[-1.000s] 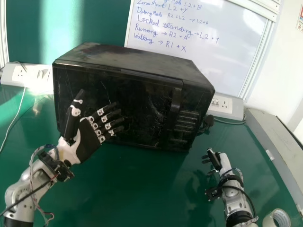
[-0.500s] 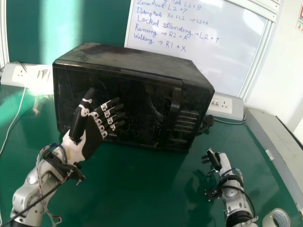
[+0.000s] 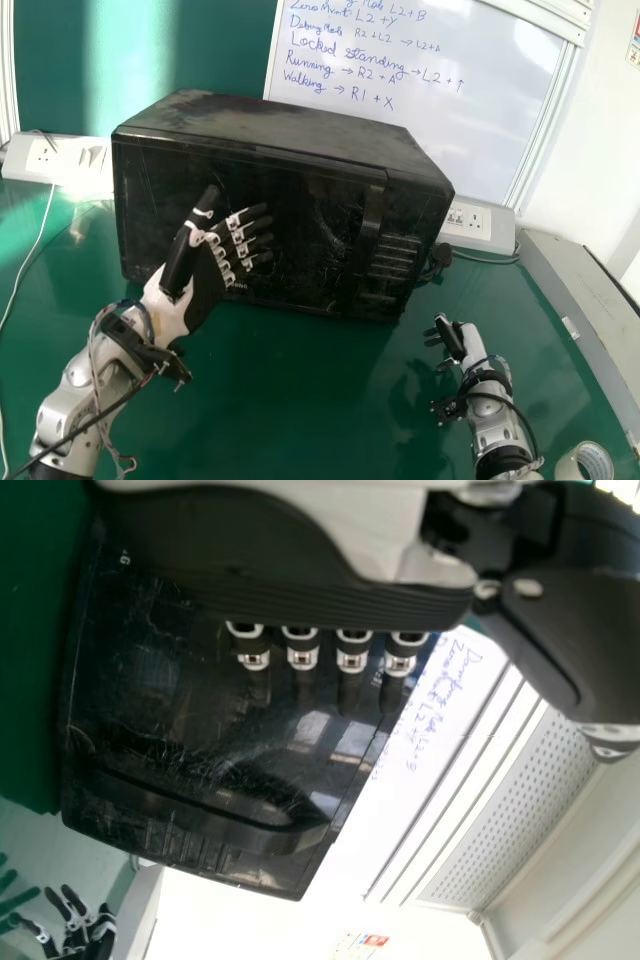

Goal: Open the door of oven

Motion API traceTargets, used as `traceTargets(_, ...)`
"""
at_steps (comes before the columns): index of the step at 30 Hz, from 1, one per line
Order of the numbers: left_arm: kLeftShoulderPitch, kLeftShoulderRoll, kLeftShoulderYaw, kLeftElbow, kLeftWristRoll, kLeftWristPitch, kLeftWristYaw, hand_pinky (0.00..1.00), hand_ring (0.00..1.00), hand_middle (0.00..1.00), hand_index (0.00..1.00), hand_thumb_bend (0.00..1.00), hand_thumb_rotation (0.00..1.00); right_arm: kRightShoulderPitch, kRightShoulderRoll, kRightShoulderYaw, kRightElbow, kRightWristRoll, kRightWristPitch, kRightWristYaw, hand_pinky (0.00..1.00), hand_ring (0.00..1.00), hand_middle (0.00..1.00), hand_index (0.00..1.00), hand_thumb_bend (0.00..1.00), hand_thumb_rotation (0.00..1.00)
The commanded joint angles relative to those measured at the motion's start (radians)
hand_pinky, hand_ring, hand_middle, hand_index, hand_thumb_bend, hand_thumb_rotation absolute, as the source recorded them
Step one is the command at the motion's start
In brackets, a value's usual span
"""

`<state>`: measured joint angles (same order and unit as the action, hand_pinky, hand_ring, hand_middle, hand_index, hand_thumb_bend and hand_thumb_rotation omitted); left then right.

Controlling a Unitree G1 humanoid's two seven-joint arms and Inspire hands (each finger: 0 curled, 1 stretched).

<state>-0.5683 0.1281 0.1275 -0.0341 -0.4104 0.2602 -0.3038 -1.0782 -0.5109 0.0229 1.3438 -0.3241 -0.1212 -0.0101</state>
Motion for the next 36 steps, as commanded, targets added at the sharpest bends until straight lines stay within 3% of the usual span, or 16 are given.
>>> traceTargets(1, -0.013, 0.011, -0.022, 0.004, 0.019, 0.000, -0.014, 0.82, 1.00, 1.00, 0.97, 1.00, 0.85, -0.005, 0.001, 0.003, 0.001, 0.000, -0.008, -0.008, 0.30, 0.37, 0.47, 0.49, 0.51, 0.15)
traceTargets(6, -0.030, 0.016, -0.045, 0.004, 0.032, 0.034, -0.016, 0.93, 1.00, 1.00, 0.99, 1.00, 0.86, -0.005, 0.002, 0.003, 0.002, 0.001, -0.006, -0.010, 0.30, 0.37, 0.47, 0.49, 0.51, 0.15)
traceTargets(9, -0.036, 0.015, -0.060, 0.021, 0.055, 0.020, -0.020, 0.99, 1.00, 1.00, 1.00, 1.00, 0.88, -0.004, 0.003, 0.003, 0.003, 0.001, -0.006, -0.010, 0.30, 0.38, 0.48, 0.49, 0.51, 0.15)
traceTargets(19, -0.072, 0.009, -0.097, 0.087, 0.141, 0.005, -0.007, 1.00, 1.00, 1.00, 1.00, 1.00, 0.92, -0.002, 0.002, 0.001, 0.003, 0.003, -0.011, -0.012, 0.30, 0.37, 0.47, 0.49, 0.51, 0.15)
traceTargets(36, -0.144, -0.019, -0.148, 0.245, 0.275, -0.086, 0.019, 1.00, 1.00, 1.00, 1.00, 1.00, 0.94, 0.001, -0.004, -0.005, 0.005, 0.008, -0.010, -0.006, 0.31, 0.38, 0.48, 0.49, 0.51, 0.15)
